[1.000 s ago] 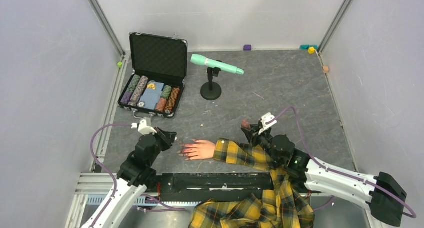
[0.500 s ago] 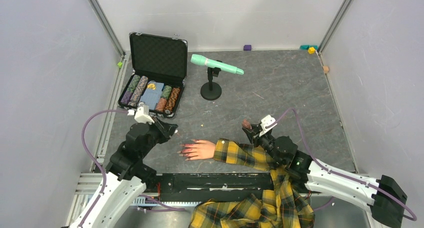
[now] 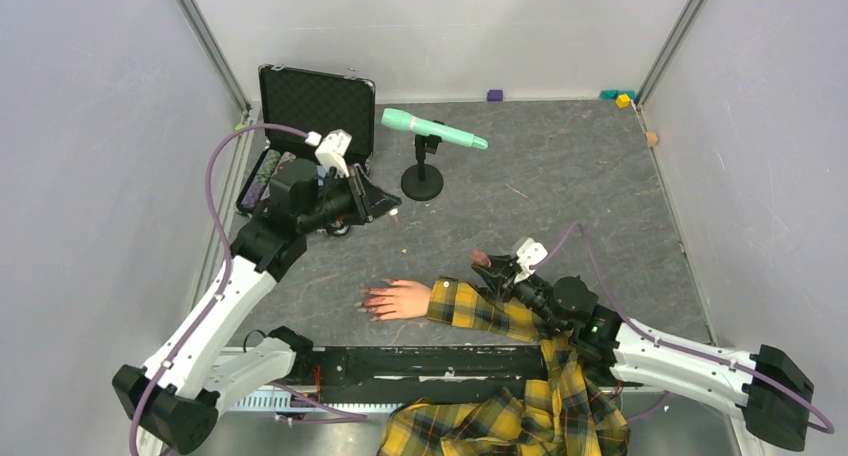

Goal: Paint the nails
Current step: Paint the nail polish on the nail, then close the nail polish bottle.

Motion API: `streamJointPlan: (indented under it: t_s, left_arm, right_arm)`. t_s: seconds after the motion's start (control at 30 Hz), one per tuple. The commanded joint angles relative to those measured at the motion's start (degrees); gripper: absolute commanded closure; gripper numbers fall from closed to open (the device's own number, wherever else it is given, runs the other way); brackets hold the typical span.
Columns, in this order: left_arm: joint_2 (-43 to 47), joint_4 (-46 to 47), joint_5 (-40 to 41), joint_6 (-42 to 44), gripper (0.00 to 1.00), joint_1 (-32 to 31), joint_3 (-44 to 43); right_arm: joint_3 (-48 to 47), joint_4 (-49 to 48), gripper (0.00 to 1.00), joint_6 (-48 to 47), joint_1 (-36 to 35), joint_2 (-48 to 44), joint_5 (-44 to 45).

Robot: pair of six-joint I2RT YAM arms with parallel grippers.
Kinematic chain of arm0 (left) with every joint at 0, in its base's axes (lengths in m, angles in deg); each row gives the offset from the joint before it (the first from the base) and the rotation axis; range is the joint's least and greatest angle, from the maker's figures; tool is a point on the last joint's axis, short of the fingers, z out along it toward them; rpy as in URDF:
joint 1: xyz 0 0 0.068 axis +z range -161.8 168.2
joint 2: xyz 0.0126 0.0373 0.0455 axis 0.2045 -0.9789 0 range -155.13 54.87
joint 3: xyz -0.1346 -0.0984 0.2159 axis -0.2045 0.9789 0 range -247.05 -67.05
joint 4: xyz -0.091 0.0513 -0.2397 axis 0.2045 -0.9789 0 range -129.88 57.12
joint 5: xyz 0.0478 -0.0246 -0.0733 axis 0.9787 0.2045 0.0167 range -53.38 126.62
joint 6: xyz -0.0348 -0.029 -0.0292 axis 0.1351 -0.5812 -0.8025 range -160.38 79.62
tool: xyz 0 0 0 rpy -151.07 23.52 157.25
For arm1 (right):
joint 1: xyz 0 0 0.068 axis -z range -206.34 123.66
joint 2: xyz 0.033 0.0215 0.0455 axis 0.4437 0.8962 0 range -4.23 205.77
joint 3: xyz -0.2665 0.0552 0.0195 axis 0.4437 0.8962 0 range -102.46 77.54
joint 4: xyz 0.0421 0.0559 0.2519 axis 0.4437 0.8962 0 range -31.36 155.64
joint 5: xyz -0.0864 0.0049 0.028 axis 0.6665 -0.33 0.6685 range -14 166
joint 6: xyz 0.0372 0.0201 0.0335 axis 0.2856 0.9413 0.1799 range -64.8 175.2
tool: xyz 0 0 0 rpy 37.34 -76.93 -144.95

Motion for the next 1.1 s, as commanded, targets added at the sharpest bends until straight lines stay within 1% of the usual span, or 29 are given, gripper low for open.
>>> streamJointPlan:
  t_s: [0.0,0.03,0.13,0.2,0.27,0.33,0.57,0.77,1.07]
  left_arm:
    - [-2.90,12.34,-12.56,6.28,0.98,-0.08,-2.07]
    - [-3.25,14.36,-13.91,6.60,0.98,-0.06,-1.18]
    - [-4.44,18.93,-21.28,7.67,0.98,-0.08,1.37]
    - [-4.91,22.41,-26.66,7.52,0.98,-0.09,3.81]
    - [-4.77,29.37,-29.55,4.22,0.98,-0.07,6.96]
    - [-4.57,31.49,-31.10,2.79,0.98,-0.09,7.82]
    - [-3.75,30.96,-31.33,3.81,0.98,-0.12,9.26]
    - [-3.15,32.00,-30.91,3.45,0.98,-0.07,10.10]
    - [-3.06,35.79,-31.60,1.13,0.98,-0.07,11.51]
  right_arm:
    - [-2.12,-7.22,1.00,1.54,-1.56,2.73,-1.91]
    - [-2.03,-8.55,1.00,2.11,-2.00,3.25,-1.89]
    - [-2.26,-11.22,1.00,2.40,-3.35,4.82,-2.01]
    - [-4.41,-9.68,1.00,1.34,-3.80,6.44,-1.81]
    - [-6.45,-8.20,1.00,0.54,-4.14,7.73,-1.54]
    - [-7.78,-7.78,1.00,-0.05,-4.43,8.63,-1.49]
    - [-10.74,-10.69,1.00,0.09,-5.85,12.97,-2.47]
    - [-11.83,-16.05,1.00,1.02,-6.96,16.54,-3.63]
    - [-14.27,-21.27,1.00,3.02,-7.66,21.76,-4.99]
